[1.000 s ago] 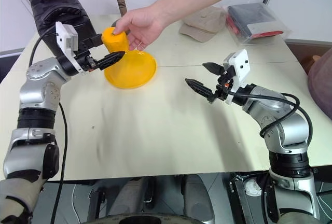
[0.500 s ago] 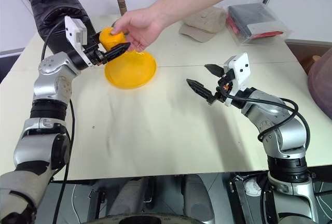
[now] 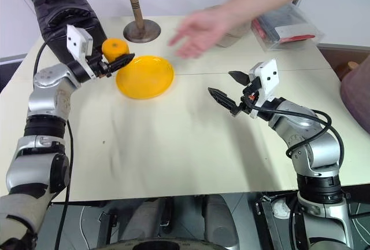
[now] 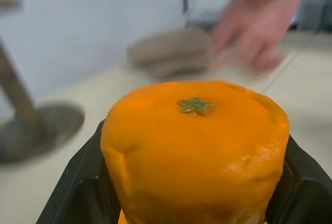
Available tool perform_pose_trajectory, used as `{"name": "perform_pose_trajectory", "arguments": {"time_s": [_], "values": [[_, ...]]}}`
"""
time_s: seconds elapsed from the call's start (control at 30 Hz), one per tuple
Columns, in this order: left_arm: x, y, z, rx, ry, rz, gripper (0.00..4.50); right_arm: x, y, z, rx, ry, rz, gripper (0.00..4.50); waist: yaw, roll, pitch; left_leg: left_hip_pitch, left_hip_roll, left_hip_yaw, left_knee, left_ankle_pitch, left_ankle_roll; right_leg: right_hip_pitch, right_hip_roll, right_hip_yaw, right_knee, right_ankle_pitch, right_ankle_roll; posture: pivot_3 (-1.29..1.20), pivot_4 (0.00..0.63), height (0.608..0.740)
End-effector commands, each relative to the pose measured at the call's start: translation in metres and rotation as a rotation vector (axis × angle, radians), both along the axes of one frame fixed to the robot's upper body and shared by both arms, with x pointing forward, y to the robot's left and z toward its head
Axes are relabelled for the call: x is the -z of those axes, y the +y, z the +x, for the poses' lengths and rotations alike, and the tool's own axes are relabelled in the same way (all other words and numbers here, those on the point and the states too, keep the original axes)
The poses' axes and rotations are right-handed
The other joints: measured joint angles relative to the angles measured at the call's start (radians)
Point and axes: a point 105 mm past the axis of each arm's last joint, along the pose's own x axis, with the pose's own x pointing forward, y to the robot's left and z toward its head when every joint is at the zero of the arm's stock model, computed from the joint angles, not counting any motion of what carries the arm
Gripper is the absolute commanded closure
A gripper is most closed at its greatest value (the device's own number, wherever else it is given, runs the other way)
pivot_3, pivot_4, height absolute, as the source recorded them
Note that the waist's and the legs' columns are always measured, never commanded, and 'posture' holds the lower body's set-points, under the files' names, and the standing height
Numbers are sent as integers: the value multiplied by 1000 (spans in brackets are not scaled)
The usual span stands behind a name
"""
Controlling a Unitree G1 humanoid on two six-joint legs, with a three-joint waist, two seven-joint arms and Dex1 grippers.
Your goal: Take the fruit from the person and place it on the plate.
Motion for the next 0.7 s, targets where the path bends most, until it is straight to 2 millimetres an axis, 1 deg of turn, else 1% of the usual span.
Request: {"name": "perform_pose_trajectory", "arguments": {"time_s": [0.03, 0.1, 0.2, 0.3, 0.4, 0.47, 0.53, 0.7], "values": [[3, -8, 6, -26, -12, 55, 1883, -7, 5, -1, -11, -45, 16, 0, 7, 0, 0, 0, 0, 0, 0, 0, 0, 0, 0, 0, 0, 0, 0, 0, 150, 740], [12, -22, 18, -68, -8, 27, 1883, -4, 8, -1, -9, -42, 17, 0, 18, 0, 0, 0, -1, 0, 1, 0, 0, 0, -1, 0, 0, 0, 1, 0, 150, 740], [20, -35, 26, -88, -10, -15, 1883, -2, 9, -2, -1, -42, 21, 0, 26, -1, 0, -1, -1, 0, 2, -1, 1, 1, -1, 0, -1, 1, 2, 0, 150, 740], [27, -44, 31, -99, -16, -56, 1883, -2, 9, -4, 9, -42, 24, 0, 21, -1, 0, -1, -2, 1, 2, -1, 2, 1, -1, 0, -2, 1, 2, 0, 150, 740], [31, -49, 35, -124, -11, -92, 1883, -3, 6, -6, 27, -43, 23, 0, 19, -1, 0, -1, -1, 1, 2, -2, 3, 1, -1, 0, -2, 1, 2, 0, 150, 740], [31, -50, 37, -133, -3, -117, 837, -3, 3, -7, 38, -44, 22, 0, 19, -1, 0, -1, -1, 1, 2, -2, 3, 1, -1, 0, -1, 1, 2, 0, 150, 740], [31, -52, 38, -128, -6, -124, 20, -3, 2, -8, 46, -46, 20, 0, 20, -1, 0, -1, -1, 1, 2, -2, 3, 1, -1, 0, -1, 1, 2, 0, 150, 740], [30, -52, 39, -139, -26, -104, 20, -5, 0, -8, 56, -48, 19, 0, 21, -1, 0, -1, -1, 1, 3, -2, 3, 1, -1, 0, -1, 1, 2, 0, 150, 740]]}}
